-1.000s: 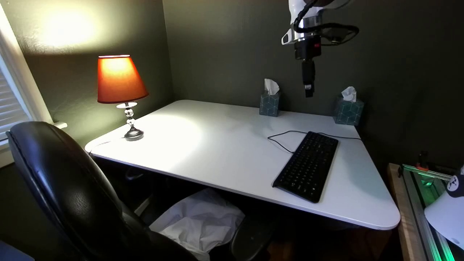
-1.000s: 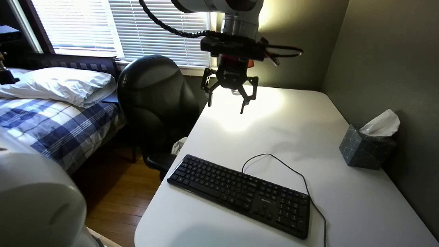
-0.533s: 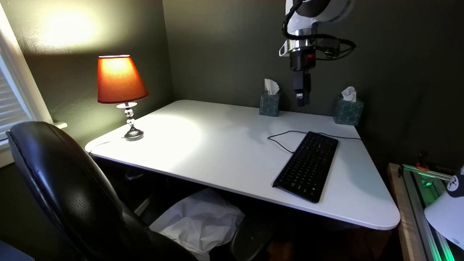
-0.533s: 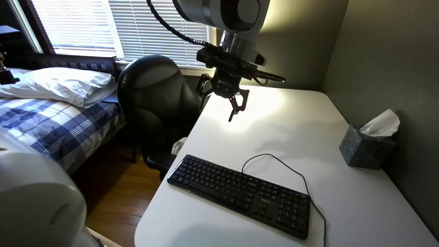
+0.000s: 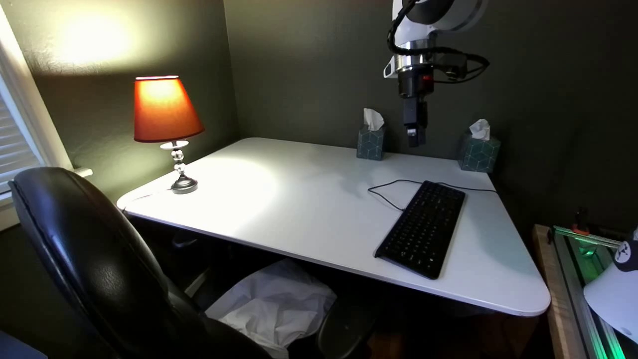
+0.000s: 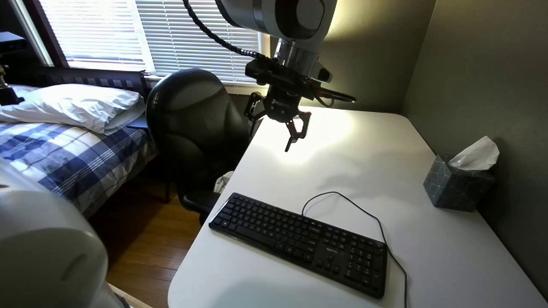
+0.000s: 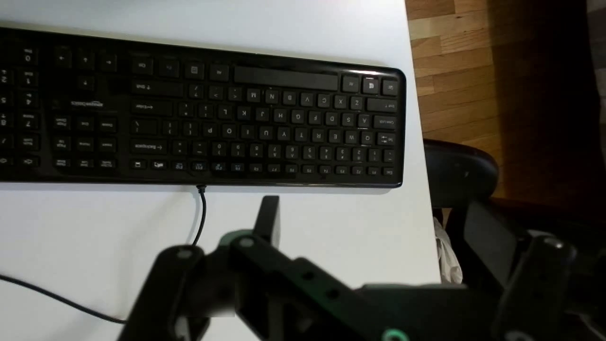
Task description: Press the F5 button on the keyboard
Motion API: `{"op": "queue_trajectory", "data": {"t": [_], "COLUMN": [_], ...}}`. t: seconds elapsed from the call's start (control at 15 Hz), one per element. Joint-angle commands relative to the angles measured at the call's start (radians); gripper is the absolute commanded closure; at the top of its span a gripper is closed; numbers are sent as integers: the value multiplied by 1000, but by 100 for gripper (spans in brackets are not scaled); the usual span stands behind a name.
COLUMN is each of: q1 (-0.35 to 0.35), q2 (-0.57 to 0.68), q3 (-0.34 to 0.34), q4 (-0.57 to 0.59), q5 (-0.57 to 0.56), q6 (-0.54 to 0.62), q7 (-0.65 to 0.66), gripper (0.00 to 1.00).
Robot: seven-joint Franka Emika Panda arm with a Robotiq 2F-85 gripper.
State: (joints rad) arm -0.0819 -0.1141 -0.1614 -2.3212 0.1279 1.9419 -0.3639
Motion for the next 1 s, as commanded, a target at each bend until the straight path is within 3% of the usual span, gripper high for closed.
{"op": "queue_trajectory", "data": {"t": [0.0, 0.93], "q1": [-2, 4], "q2": [15, 107], "q3": [15, 66], "q4": [-10, -69], "q5": [3, -23], "q6": [-1, 164], "q7": [12, 141], "gripper": [0, 0]}}
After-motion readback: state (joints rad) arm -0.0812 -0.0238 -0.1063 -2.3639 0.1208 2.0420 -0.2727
